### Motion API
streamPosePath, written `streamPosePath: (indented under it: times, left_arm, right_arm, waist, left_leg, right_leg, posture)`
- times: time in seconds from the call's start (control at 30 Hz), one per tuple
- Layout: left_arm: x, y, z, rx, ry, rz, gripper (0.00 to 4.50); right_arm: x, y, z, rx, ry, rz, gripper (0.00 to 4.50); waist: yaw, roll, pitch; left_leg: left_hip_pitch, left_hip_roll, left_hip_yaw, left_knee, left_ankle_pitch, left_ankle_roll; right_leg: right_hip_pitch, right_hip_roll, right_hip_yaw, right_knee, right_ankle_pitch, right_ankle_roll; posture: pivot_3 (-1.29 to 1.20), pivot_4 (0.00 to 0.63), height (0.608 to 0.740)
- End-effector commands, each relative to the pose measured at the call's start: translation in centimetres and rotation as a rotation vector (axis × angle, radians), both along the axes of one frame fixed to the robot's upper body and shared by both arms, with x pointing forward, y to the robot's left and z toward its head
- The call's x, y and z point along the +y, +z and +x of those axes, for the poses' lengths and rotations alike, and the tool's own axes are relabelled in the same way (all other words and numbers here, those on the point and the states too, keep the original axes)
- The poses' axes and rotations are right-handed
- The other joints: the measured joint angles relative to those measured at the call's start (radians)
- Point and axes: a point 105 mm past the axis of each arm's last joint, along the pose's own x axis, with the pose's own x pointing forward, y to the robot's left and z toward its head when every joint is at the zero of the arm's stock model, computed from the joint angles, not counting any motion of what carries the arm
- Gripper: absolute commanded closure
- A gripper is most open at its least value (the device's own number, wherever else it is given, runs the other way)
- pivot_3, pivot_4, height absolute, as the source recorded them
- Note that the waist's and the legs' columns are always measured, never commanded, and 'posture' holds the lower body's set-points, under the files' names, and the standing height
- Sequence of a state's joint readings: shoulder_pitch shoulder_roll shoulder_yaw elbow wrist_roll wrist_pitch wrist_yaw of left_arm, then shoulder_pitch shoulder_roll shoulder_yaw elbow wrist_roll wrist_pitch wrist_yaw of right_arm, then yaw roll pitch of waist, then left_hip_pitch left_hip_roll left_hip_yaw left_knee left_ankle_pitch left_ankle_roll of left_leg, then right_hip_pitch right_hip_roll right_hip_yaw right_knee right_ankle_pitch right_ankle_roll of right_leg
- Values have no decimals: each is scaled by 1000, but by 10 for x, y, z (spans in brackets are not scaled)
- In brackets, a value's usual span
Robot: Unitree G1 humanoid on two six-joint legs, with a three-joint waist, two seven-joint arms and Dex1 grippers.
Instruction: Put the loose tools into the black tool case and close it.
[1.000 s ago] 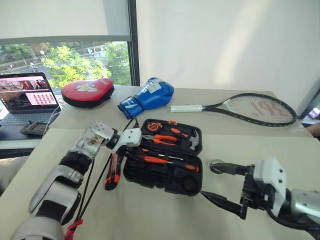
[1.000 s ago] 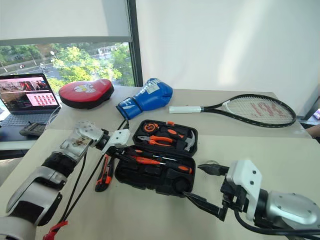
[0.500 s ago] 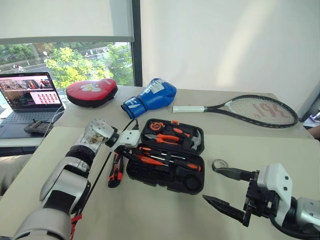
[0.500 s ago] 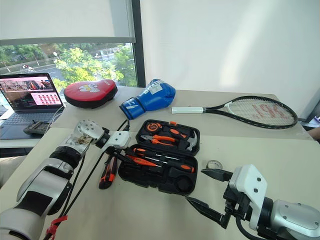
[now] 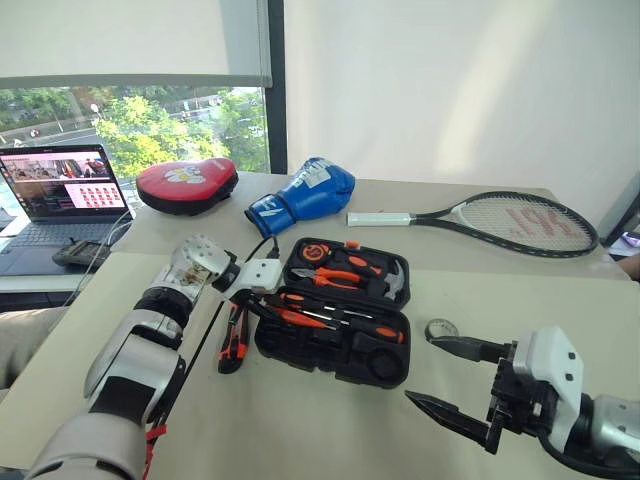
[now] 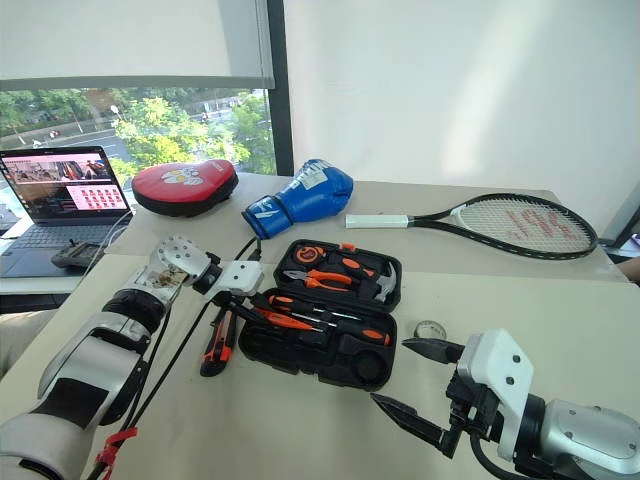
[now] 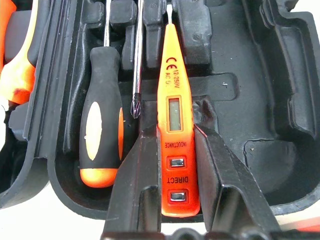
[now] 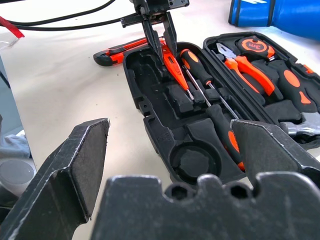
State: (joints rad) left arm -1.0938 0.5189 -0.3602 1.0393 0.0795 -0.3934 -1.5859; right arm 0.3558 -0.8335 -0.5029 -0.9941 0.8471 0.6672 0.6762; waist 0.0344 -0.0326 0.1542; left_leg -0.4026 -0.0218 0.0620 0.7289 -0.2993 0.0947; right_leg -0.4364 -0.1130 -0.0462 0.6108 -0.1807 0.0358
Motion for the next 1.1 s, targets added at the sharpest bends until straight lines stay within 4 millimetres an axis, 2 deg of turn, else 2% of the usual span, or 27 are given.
streamPosePath:
  times: [0.03, 0.53, 0.7, 1.1]
  left_arm:
    - [-2, -7, -3, 14, -18, 25, 4013]
    - [-17, -7, -5, 28, -51, 4, 4013]
    - [-15, -12, -1, 29, -14, 25, 4013]
    - [-8, -8, 3, 15, 22, 33, 4013]
  right_arm:
    - [4, 9, -4, -51, 26, -10, 0]
    - [4, 7, -5, -42, 22, -13, 0]
    - [4, 7, -6, -43, 22, -13, 0]
    - [4, 6, -6, -38, 27, -15, 0]
  waist:
    - [3, 0, 0]
    - [5, 0, 0]
    - [7, 0, 0]
    - [6, 0, 0]
  left_leg:
    - [0, 0, 0, 0, 0, 0]
    - [-1, 0, 0, 1, -1, 1]
    - [-1, -1, 0, 1, -1, 1]
    - [3, 0, 0, 1, -1, 1]
  right_leg:
    - [0, 0, 0, 0, 0, 0]
    - [0, 0, 0, 0, 0, 0]
    - [0, 0, 0, 0, 0, 0]
    - [3, 0, 0, 0, 0, 1]
  posture:
    - [0, 150, 740]
    - [0, 150, 740]
    - [0, 150, 740]
    - [0, 150, 740]
